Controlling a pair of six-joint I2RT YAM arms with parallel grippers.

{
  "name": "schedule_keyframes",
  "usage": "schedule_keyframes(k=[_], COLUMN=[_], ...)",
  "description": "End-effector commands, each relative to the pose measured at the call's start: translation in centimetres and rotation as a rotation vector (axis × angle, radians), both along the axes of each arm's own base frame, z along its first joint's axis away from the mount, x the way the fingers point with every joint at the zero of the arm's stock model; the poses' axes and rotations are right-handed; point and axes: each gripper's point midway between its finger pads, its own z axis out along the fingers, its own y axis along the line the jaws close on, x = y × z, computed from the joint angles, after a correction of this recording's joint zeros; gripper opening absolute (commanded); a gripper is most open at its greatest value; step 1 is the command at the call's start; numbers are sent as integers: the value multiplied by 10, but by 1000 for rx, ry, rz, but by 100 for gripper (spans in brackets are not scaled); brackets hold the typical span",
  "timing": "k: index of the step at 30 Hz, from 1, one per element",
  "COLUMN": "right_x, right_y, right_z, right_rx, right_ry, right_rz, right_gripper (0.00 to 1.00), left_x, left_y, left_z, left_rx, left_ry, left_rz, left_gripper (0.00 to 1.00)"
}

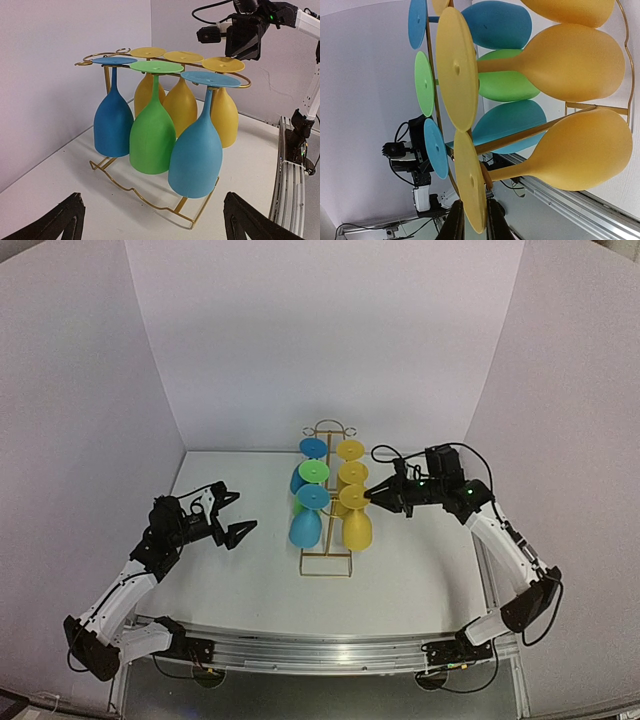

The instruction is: Take the wine glass off the wine glass rack

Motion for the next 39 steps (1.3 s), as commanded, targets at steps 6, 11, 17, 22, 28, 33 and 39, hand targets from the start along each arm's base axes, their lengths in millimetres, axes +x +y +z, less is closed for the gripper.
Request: schedule_keyframes(k=[6,11,17,22,28,33,39], right_x=[0,2,1,1,6,6,8], right_y=[0,2,-1,-7,-27,-31,-35], right_z=[2,1,-1,5,5,9,12], right_rx=[3,6,-2,-2,-6,1,4], right_ry=[-14,-10,-5,-23,-27,-33,-43], right_rz=[-2,7,-10,-40,-103,-116,-128], right_gripper=[8,0,0,0,0,0,0], left_x=[-9,-9,-10,-11,-14,-14,-16], left_y=[0,0,1,0,-1,0,-1], left_z=[14,13,14,14,14,13,13], left_rx=[-19,-19,-19,-19,-25,-24,-24], left_ry=[-23,-23,-26,-29,-33,-34,-35], left_rz=[-24,-22,-21,-25,-43,-41,-50], left_gripper=[96,96,96,96,96,96,96])
